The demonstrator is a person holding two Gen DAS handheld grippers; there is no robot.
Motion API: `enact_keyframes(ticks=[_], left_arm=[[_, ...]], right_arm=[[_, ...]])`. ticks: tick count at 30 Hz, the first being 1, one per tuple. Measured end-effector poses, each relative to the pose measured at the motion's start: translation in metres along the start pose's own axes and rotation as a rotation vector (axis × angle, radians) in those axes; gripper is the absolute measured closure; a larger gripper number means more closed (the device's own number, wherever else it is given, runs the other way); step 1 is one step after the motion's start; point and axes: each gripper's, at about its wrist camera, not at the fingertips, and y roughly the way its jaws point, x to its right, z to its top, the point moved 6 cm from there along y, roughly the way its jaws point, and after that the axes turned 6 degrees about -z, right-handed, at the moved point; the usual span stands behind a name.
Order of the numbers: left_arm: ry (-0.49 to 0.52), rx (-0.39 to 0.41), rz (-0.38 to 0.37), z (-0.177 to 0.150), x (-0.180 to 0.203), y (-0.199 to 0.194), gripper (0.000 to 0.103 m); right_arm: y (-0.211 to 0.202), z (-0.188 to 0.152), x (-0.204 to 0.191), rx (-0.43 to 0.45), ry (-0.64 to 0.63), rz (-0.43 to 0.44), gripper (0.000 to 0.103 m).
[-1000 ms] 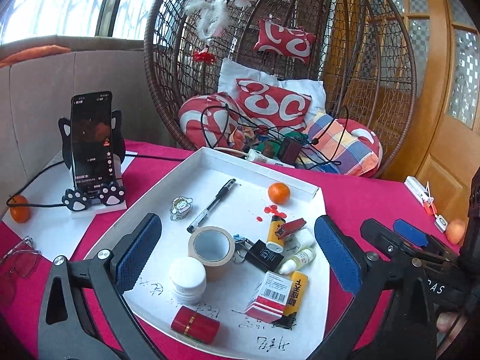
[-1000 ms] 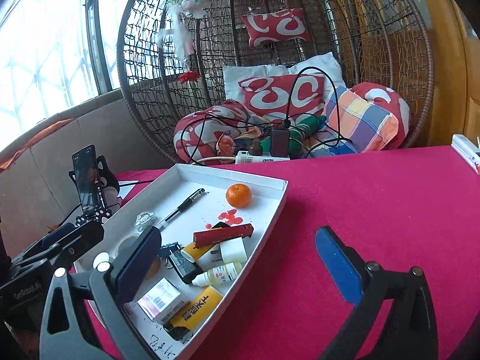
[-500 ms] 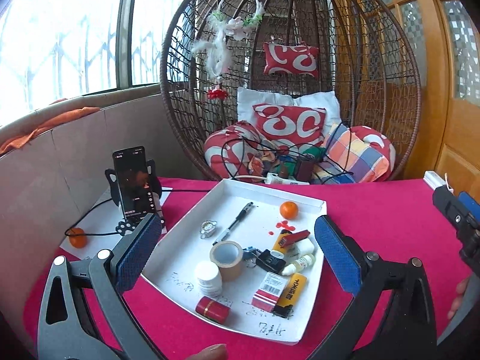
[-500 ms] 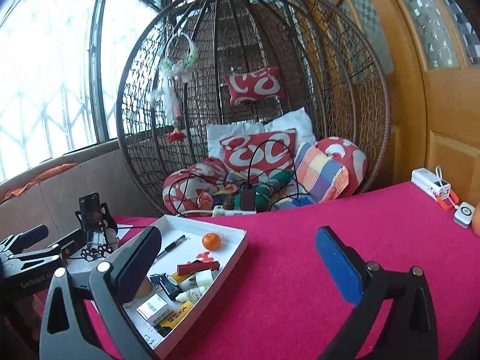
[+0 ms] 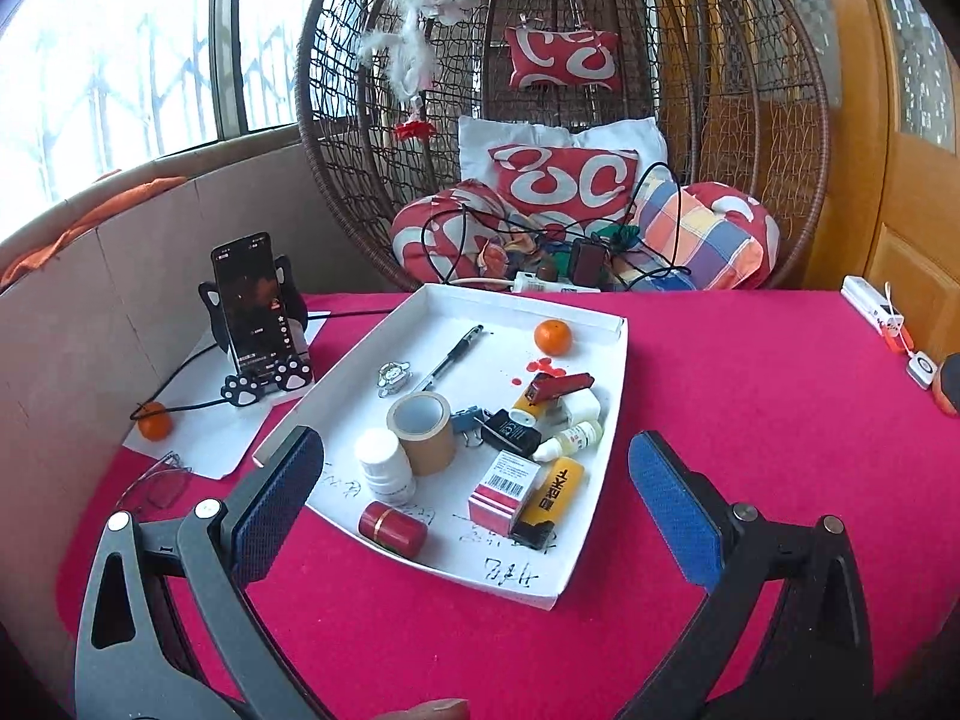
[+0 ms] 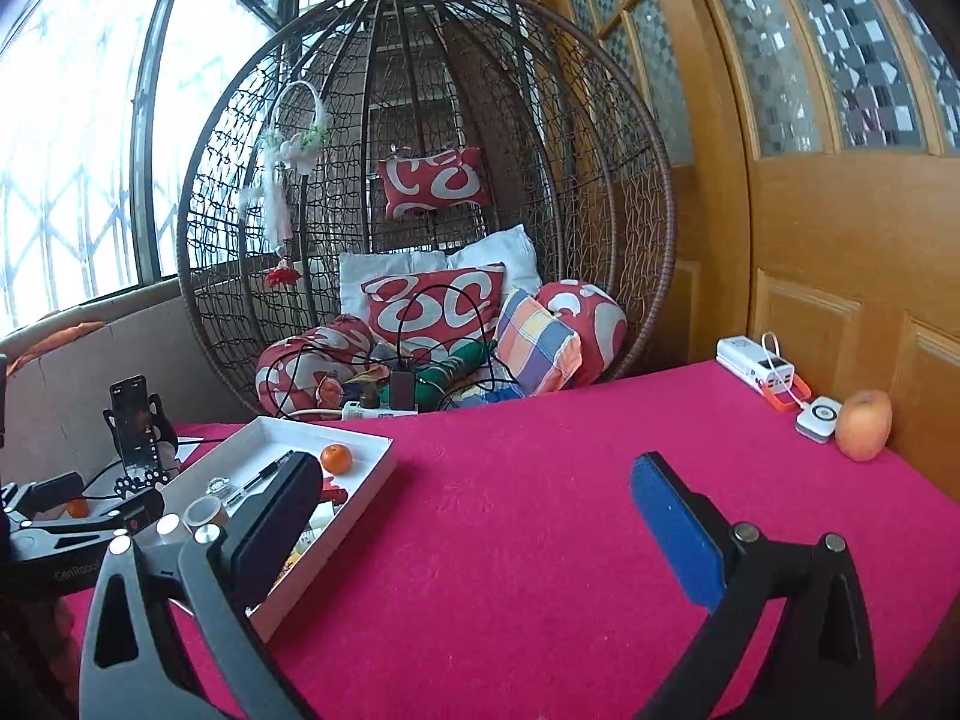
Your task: Organize rigid objects
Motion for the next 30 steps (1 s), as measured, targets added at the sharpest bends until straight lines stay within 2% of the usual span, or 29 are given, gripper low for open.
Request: enact_keyframes(ticks=[4, 10, 16, 30], left_arm=[[-0.010, -0.008, -0.037, -0.004, 0.008, -0.009, 0.000], [-0.048, -0.027, -0.043, -0.008, 0.013, -0.015, 0.000], [-0.047, -0.056, -0.036, -0.019, 0.017, -0.020, 0.000], [-0.033, -0.022, -0.037, -0.022, 0.020, -0.045, 0.000]], right_arm=[[-0.009, -0.008, 0.022, -0.029, 0.061, -0.005, 0.000], [-0.035, -0.022, 0.035, 0.019, 0.115, -0.075, 0.000], [-0.043, -0.027, 0.035, 0.019, 0.124, -0.065, 0.000], [-0.064, -0.027, 0.048, 0.050, 0.166, -0.062, 0.000]])
